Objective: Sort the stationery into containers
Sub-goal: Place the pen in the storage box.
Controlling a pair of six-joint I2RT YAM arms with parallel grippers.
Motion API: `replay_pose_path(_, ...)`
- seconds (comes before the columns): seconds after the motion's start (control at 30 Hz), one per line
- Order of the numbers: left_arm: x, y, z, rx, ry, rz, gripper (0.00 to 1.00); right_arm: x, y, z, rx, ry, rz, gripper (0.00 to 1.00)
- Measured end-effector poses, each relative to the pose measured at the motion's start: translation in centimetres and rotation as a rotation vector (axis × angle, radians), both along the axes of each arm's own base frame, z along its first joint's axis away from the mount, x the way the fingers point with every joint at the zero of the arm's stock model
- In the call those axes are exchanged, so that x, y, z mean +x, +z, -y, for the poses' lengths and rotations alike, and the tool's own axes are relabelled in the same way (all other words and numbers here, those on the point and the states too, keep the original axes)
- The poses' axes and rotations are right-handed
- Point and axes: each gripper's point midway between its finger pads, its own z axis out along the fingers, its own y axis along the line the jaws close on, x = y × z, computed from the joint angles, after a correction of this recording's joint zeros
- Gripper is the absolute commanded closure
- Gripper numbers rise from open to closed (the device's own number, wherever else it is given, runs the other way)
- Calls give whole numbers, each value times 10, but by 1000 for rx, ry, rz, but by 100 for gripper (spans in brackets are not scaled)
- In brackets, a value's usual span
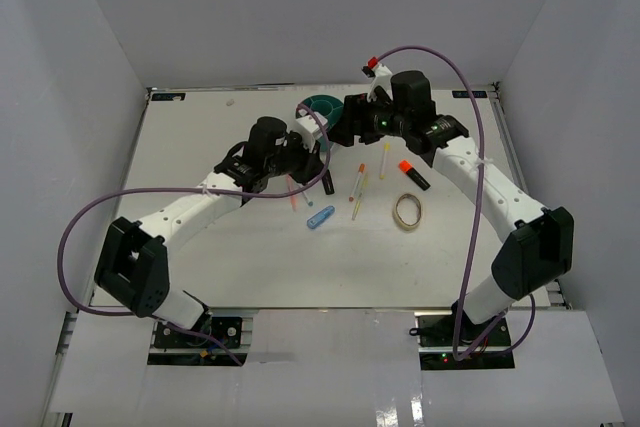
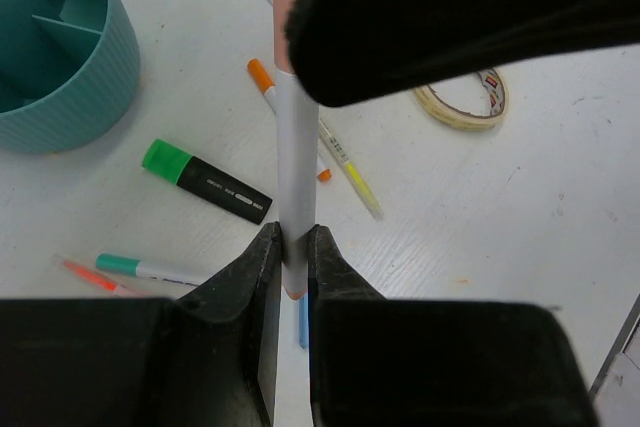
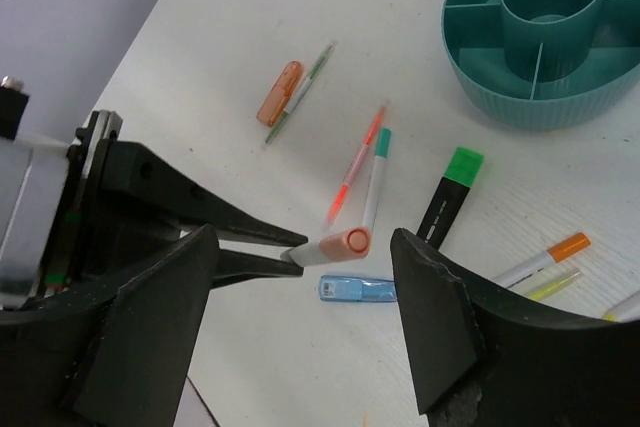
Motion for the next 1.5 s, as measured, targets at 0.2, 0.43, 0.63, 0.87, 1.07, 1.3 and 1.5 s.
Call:
replay_pose_path(0.2,-5,7,2,-15,-14,24,100,4,-9,-6,-13,-5,-18,32)
replay_pose_path(0.43,-4,11,3,-29,-11,38,100,2,-12,-11,-17,6,-23,46)
replay_pose_path(0.63,-5,9,3,-29,-11,34,100,1,-12,-13,-16,8,-23,64)
replay_pose_path(0.87,-7,11,2,-38,-5,36,100,2,-10,-14,-6,0,-27,89)
replay_pose_path(1.07,-4,9,-1,-34,26,34,46,4,-12,-13,-9,-19,-28,92)
replay_pose_path(1.3,20,8,-23,-14,242,43,2,29,-14,8,-77,-145,34,92)
replay_pose_path(1.5,44,-5,-57,22,494,-21,2,82,14,54,-50,-336,175,92)
